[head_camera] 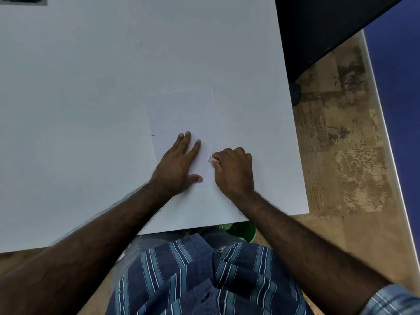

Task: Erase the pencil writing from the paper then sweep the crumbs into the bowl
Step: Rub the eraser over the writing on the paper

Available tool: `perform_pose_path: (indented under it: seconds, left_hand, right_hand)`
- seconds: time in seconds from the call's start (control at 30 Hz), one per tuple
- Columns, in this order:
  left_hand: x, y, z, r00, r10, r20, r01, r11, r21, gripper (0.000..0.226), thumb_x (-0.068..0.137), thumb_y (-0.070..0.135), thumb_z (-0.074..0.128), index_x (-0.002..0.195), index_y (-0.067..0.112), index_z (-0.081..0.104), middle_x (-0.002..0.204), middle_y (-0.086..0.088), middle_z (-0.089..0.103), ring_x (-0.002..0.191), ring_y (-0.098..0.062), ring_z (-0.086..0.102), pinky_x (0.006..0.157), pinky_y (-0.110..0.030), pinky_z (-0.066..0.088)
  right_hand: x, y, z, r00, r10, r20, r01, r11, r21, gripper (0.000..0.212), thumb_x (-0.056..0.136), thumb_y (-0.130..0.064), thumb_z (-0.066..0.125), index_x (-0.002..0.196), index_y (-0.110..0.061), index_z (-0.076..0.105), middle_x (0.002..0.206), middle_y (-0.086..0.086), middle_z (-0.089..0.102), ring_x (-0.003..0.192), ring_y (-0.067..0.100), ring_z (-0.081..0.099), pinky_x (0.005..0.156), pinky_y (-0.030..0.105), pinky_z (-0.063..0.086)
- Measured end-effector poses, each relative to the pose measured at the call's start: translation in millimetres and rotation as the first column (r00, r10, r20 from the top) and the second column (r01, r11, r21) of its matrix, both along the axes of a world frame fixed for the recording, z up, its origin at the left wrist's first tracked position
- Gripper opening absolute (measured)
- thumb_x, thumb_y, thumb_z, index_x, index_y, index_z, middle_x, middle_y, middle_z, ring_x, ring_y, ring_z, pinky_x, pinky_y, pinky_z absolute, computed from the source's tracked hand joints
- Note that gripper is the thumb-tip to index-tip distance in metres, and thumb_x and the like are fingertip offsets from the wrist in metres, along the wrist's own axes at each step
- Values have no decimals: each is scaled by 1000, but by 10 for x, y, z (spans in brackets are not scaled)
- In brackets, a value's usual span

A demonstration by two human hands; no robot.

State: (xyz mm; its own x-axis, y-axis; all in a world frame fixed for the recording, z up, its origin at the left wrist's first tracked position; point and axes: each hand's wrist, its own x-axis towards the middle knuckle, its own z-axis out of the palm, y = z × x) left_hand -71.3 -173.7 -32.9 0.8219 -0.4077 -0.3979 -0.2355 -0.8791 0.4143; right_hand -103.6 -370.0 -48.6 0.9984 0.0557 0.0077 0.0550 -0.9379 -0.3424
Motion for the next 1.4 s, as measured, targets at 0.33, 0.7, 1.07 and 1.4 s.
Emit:
perform_pose_path:
  seconds: [0.33, 0.7, 1.07, 1.4]
  left_hand:
    - [32, -115, -44, 998, 37, -53, -33, 996, 82, 117, 81, 62, 74, 164, 27, -1, 170, -8, -18, 157, -27, -12, 126, -44, 6]
    - [53, -92, -67, 998, 19, -64, -12, 995, 101, 118, 81, 65, 72, 164, 29, -4, 170, -7, -19, 157, -28, -12, 126, -46, 8]
    - [51, -80, -102, 998, 25, -63, -19, 996, 89, 119, 81, 65, 73, 163, 29, -5, 170, -6, -19, 157, -28, -12, 126, -45, 6]
    - [41, -71, -104, 998, 32, -50, -28, 997, 76, 120, 81, 63, 74, 164, 28, -5, 170, -6, -18, 158, -27, -11, 127, -46, 9]
  right_hand:
    - [-336, 72, -17, 978, 207, 25, -206, 978, -24, 13, 97, -21, 69, 107, -20, 76, 96, -2, 72, 90, 24, 59, 78, 41, 42]
    - [-83, 157, 52, 997, 74, 38, -72, 997, -40, 11, 96, -21, 65, 101, -22, 75, 93, -4, 70, 91, 25, 55, 78, 41, 32]
    - [289, 140, 10, 995, -48, 82, 53, 996, -66, 13, 98, -21, 62, 98, -21, 75, 92, -3, 71, 91, 27, 56, 76, 40, 34]
    - [288, 120, -18, 992, 75, 101, -61, 989, -134, 11, 96, -22, 65, 101, -20, 74, 93, -2, 70, 91, 29, 57, 78, 42, 32]
